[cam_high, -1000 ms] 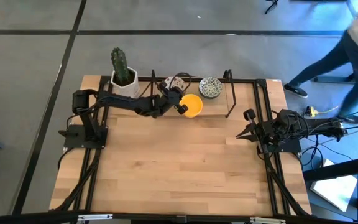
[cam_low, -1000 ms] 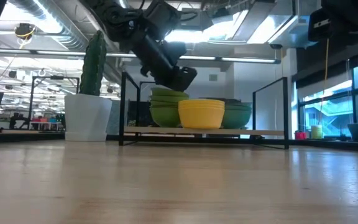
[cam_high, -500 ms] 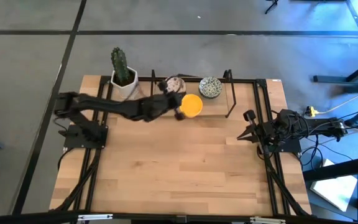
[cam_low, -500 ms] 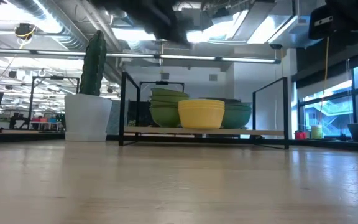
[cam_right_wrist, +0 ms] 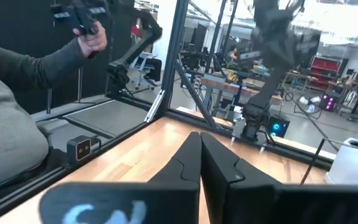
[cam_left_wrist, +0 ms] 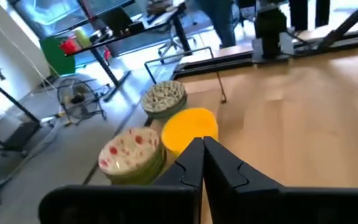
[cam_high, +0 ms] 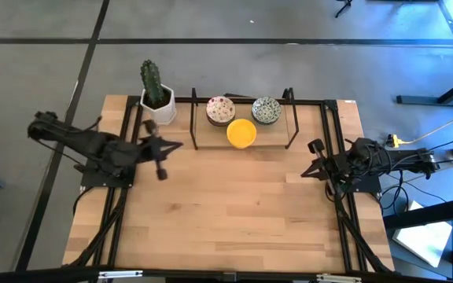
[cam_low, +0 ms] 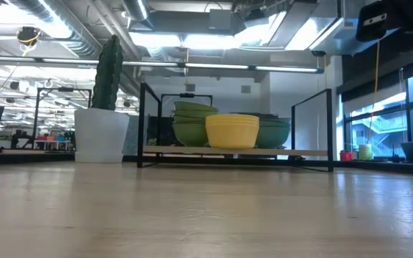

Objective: Pick & Place Mini bowls
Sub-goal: Return to Home Position

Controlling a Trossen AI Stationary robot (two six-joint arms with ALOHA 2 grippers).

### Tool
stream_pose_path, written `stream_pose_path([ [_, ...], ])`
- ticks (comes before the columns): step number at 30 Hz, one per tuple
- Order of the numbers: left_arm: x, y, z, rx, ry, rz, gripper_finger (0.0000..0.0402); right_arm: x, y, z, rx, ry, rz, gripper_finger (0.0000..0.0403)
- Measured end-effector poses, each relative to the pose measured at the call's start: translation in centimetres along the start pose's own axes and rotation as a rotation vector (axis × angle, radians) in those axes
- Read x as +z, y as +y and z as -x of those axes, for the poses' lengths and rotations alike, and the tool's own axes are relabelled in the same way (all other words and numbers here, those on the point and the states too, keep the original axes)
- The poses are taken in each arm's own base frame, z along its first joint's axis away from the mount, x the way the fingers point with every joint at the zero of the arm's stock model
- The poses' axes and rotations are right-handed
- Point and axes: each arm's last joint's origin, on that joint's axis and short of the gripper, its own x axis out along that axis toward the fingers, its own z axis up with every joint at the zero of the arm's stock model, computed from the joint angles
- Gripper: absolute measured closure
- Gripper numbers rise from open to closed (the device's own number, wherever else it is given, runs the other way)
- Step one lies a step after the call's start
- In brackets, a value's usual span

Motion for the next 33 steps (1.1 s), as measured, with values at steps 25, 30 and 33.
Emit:
stream_pose_path([
  [25, -13.7, 1.5, 0.5, -0.088, -0.494, 0.013, 0.0400, -1.5, -0.5, 0.2, -0.137, -0.096, 0.042, 0.0399],
  [30, -15.1, 1.8, 1.2, -0.065, -0.526, 0.030, 0.0401, -1.2, -0.2, 1.2, -0.120, -0.139, 0.033, 0.0399],
  [33, -16.1, 1.5, 1.2, -0.097, -0.556, 0.028, 0.0400, -1.5, 0.0, 1.6, -0.121, -0.115, 0.021, 0.0399],
])
